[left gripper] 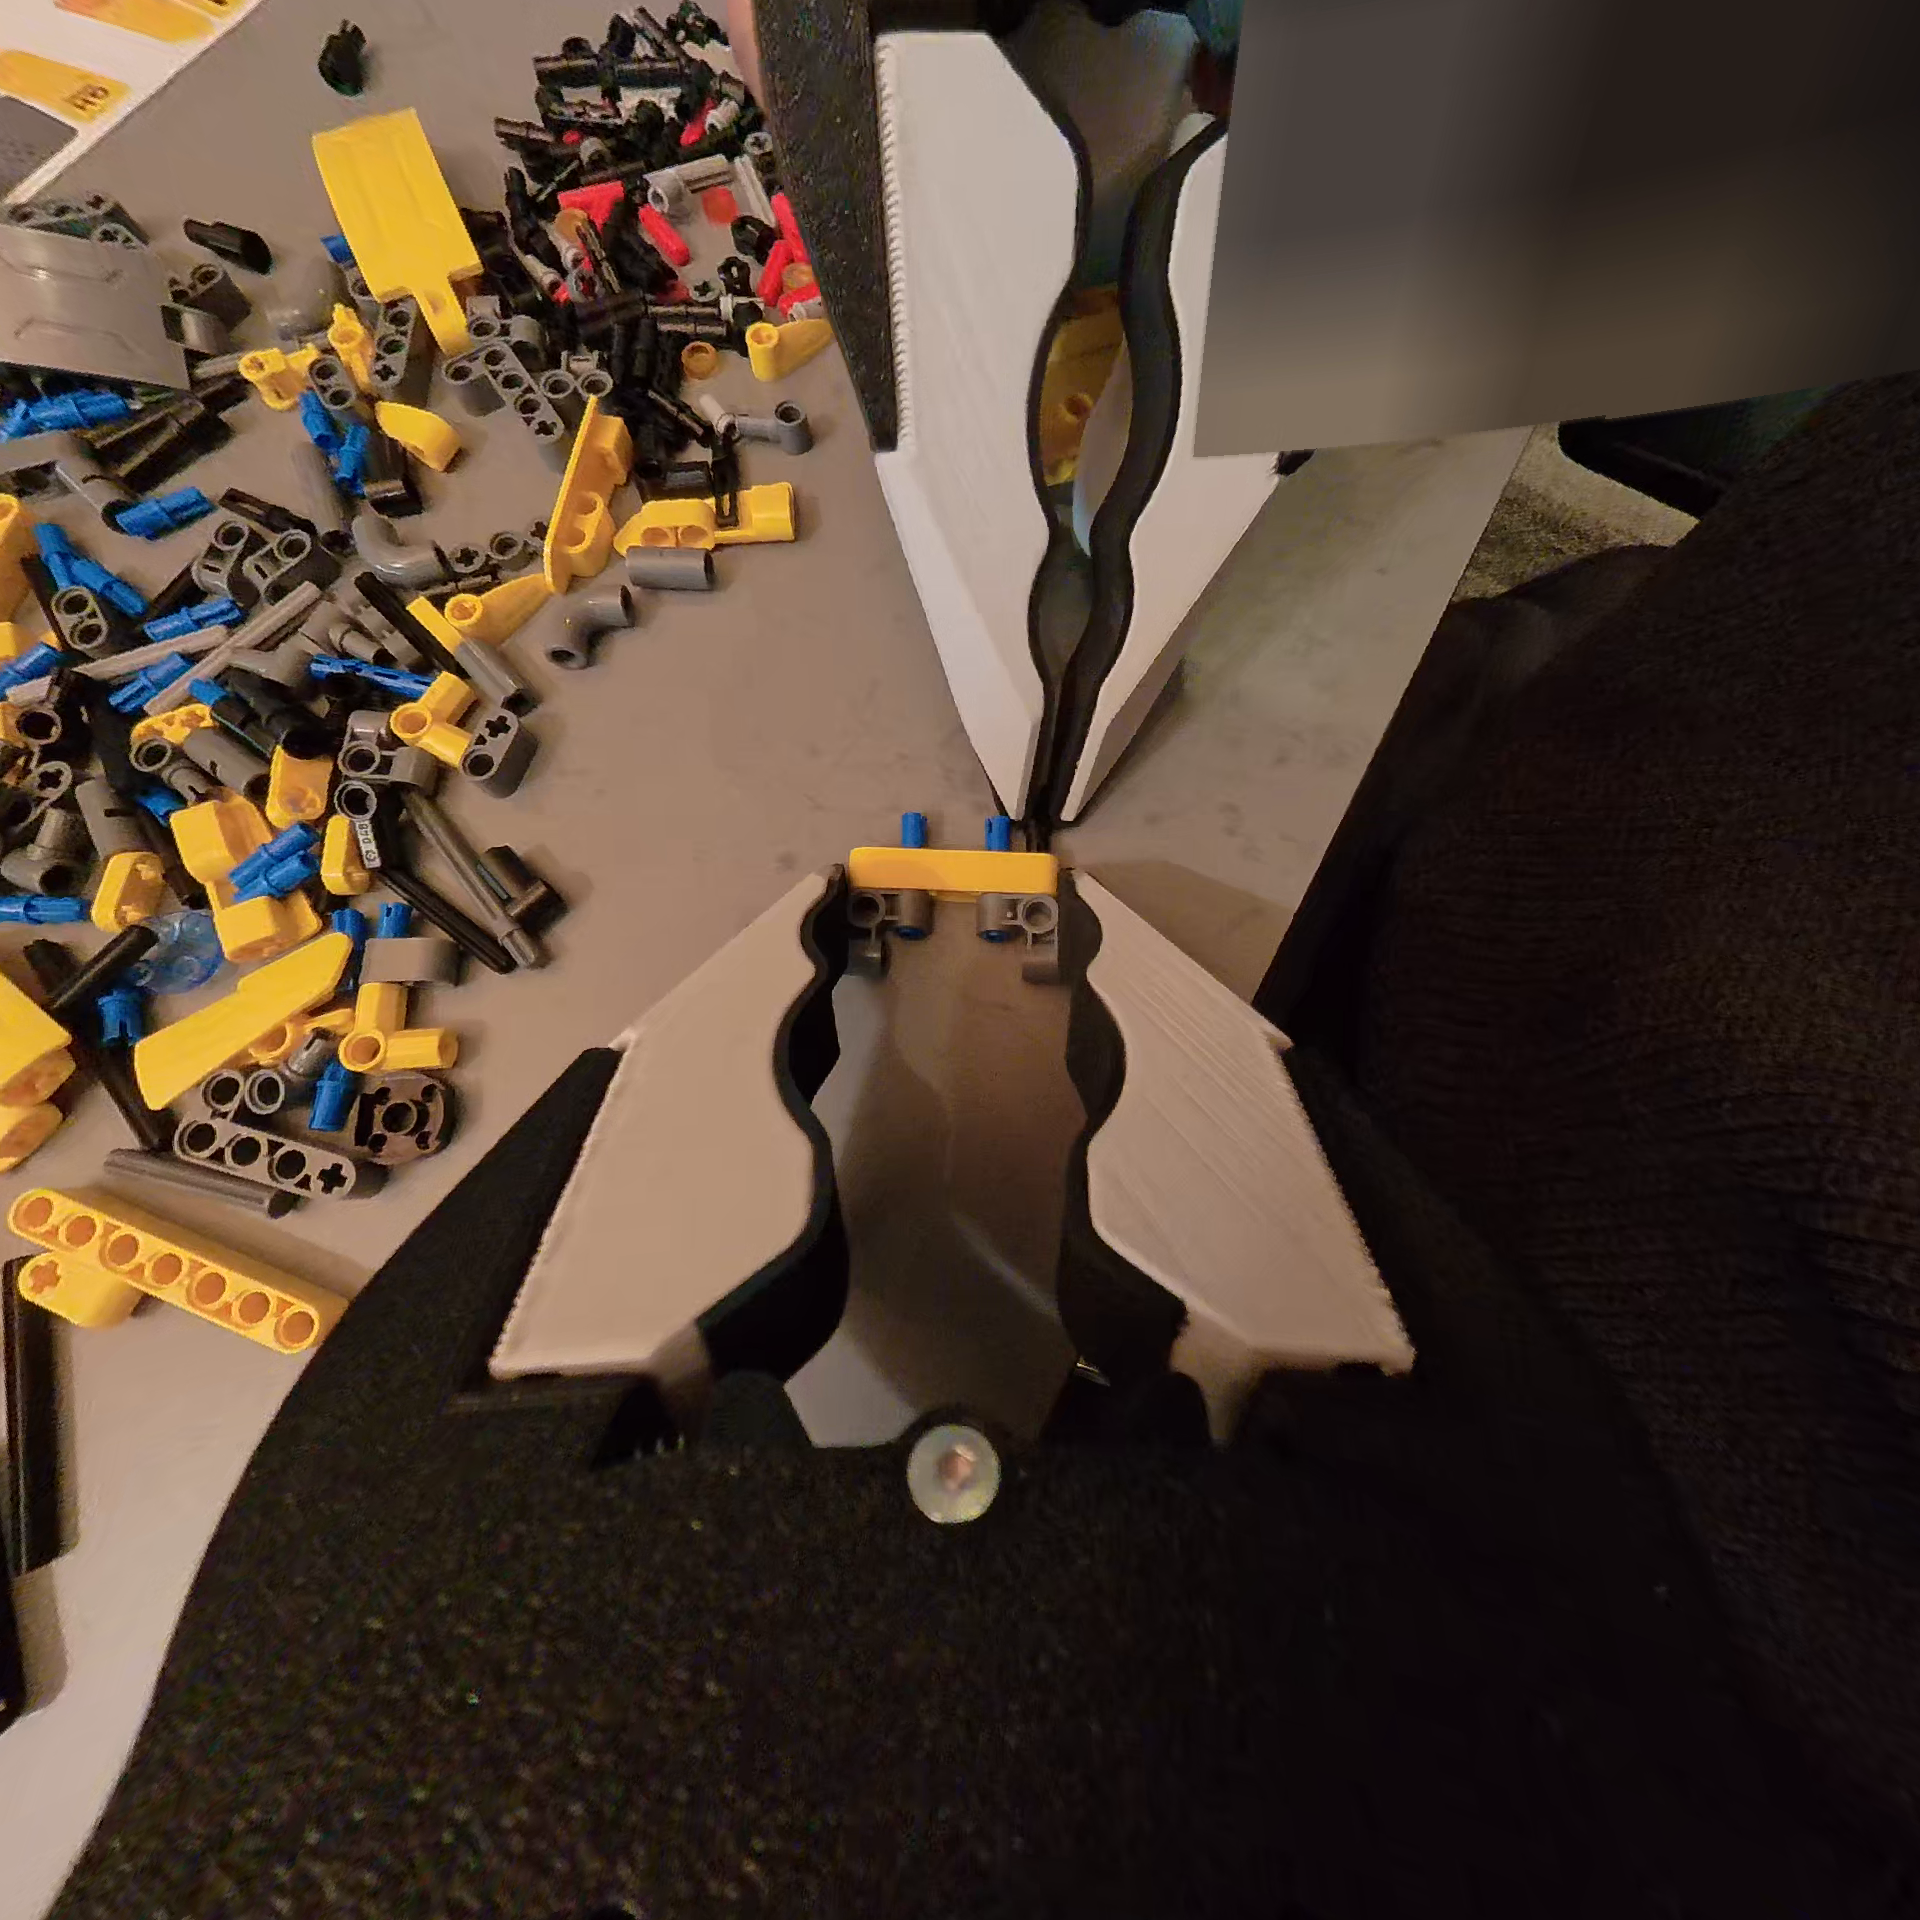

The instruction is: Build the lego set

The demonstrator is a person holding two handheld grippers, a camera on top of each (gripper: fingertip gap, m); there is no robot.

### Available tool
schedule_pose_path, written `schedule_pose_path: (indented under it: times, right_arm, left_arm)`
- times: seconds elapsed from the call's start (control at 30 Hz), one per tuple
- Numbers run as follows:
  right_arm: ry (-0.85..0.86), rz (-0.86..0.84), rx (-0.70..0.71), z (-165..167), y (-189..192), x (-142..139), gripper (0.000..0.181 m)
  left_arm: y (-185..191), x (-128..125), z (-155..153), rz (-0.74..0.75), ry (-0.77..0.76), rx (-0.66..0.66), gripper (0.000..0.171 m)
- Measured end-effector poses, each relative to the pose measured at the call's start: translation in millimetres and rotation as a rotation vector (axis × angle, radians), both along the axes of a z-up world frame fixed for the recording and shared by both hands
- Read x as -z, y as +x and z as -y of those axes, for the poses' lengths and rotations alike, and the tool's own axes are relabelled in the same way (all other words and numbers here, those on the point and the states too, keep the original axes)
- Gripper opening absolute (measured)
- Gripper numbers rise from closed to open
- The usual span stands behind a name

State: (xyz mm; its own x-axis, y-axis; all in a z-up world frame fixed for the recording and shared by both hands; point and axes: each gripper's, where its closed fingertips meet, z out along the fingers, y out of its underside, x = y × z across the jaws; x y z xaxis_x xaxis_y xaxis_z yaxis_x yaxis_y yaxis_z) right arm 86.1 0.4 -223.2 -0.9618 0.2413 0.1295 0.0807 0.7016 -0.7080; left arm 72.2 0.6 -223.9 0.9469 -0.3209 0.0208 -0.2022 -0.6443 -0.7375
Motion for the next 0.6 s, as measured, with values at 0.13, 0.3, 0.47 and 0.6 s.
schedule_pose_path:
  times: [0.13,0.3,0.47,0.6]
  right_arm:
    - [0.029,-0.036,-0.011,0.3,-0.7,-0.2,0.002]
    - [-0.005,-0.001,-0.001,0.6,-1.4,-0.3,0.003]
    - [-0.018,0.004,0.005,0.6,-1.2,-0.3,0.003]
    - [-0.011,0.0,0.012,0.1,-1.0,-0.2,0.003]
  left_arm:
    - [0.0,0.0,-0.2,-0.013,0.017,-0.001,0.04]
    - [-0.6,0.1,0.2,-0.023,0.021,-0.01,0.04]
    - [-0.6,0.0,0.2,-0.022,0.032,-0.013,0.04]
    - [-0.7,0.0,0.3,-0.021,0.034,-0.01,0.04]
